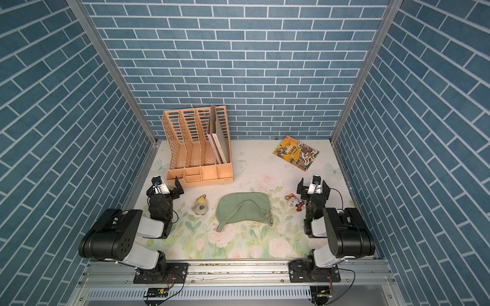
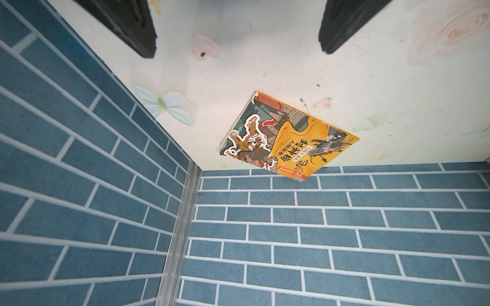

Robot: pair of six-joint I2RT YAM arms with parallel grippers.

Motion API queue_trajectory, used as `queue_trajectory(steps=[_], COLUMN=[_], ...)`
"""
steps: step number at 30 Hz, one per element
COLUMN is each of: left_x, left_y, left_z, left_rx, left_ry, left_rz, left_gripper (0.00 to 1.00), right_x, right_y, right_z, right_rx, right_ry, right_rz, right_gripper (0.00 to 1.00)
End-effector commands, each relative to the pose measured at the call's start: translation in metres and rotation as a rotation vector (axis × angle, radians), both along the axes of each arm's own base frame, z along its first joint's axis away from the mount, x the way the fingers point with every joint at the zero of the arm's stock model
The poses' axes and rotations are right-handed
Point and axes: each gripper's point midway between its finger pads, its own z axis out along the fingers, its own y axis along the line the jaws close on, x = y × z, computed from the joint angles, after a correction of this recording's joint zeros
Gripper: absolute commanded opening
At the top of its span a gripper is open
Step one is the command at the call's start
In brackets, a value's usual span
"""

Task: Remove the decoration from the bag
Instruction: Reset both arms

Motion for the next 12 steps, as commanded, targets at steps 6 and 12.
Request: queue_trajectory(steps=[6, 12], left_x=[0.003, 0.011], left_y=[-0.003, -0.022], left_z=[0.003, 0.0], left_rx=[0.006, 0.041], left_ry=[-0.003, 0.025], left_rz=[-0.022, -0.134], left_gripper=[1.0, 1.0], right_x=[0.003, 0.003], right_y=[-0.003, -0.002], right_z=[0.002, 0.002], right_rx=[0.011, 0.011], right_ry=[-0.005, -0.005], right_rz=[-0.013, -0.013], right_gripper=[1.0, 1.0])
